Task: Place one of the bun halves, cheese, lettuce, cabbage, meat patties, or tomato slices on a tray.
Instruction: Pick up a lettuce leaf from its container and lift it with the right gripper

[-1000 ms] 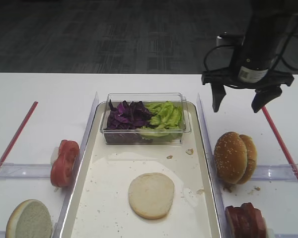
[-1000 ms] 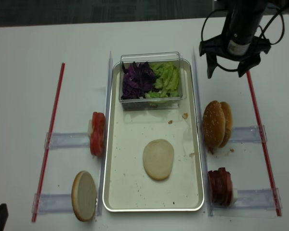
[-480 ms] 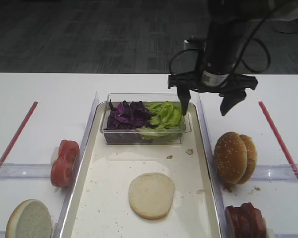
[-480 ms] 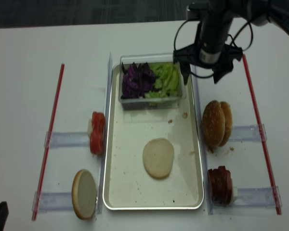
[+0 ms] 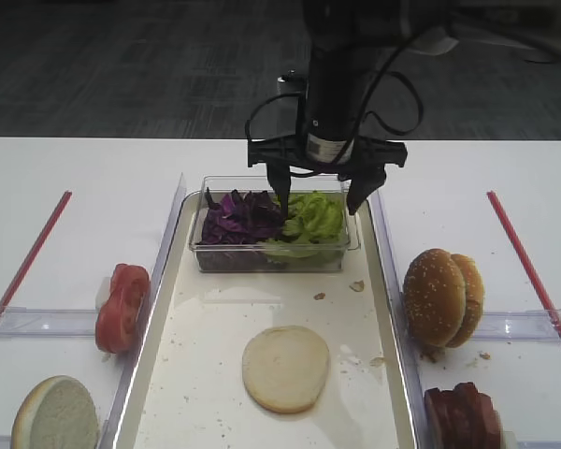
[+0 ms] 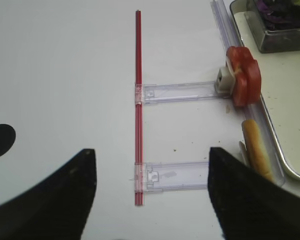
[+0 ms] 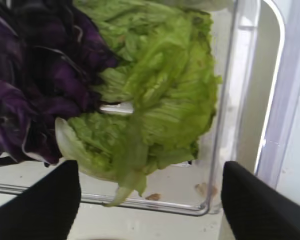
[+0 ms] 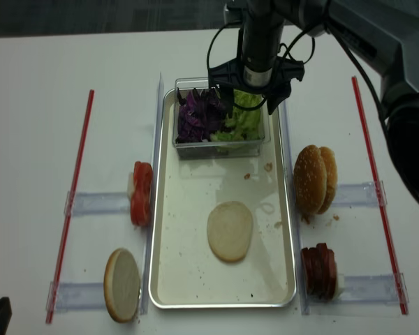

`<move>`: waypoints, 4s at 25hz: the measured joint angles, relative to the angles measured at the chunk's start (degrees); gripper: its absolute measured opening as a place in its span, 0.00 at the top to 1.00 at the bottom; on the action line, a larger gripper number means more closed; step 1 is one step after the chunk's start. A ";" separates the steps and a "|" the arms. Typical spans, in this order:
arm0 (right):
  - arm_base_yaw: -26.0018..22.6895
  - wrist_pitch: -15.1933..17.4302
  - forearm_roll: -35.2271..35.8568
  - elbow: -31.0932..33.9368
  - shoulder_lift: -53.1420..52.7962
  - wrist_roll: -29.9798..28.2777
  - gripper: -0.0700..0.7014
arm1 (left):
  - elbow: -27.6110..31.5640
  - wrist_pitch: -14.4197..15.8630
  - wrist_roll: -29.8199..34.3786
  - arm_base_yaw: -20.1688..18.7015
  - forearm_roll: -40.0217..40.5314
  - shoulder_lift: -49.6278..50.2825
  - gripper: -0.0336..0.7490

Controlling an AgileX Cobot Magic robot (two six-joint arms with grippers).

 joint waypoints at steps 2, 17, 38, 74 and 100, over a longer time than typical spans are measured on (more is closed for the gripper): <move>0.48 0.00 0.00 -1.28 1.04 0.13 0.14 | 0.00 0.00 0.00 0.00 0.00 0.00 0.40; 0.78 0.23 -0.44 -3.15 4.08 0.93 0.15 | 0.00 0.00 0.00 0.00 0.00 0.00 0.40; 0.78 -3.49 -0.12 -3.38 6.03 1.06 0.15 | 0.00 0.00 0.00 0.00 0.00 0.00 0.40; 0.78 -0.02 -3.32 -10.19 13.73 0.11 0.50 | 0.00 0.00 0.00 0.00 0.00 0.00 0.40; 0.78 0.60 -3.14 -16.14 13.73 -0.51 0.82 | 0.00 0.00 0.00 0.00 0.00 0.00 0.40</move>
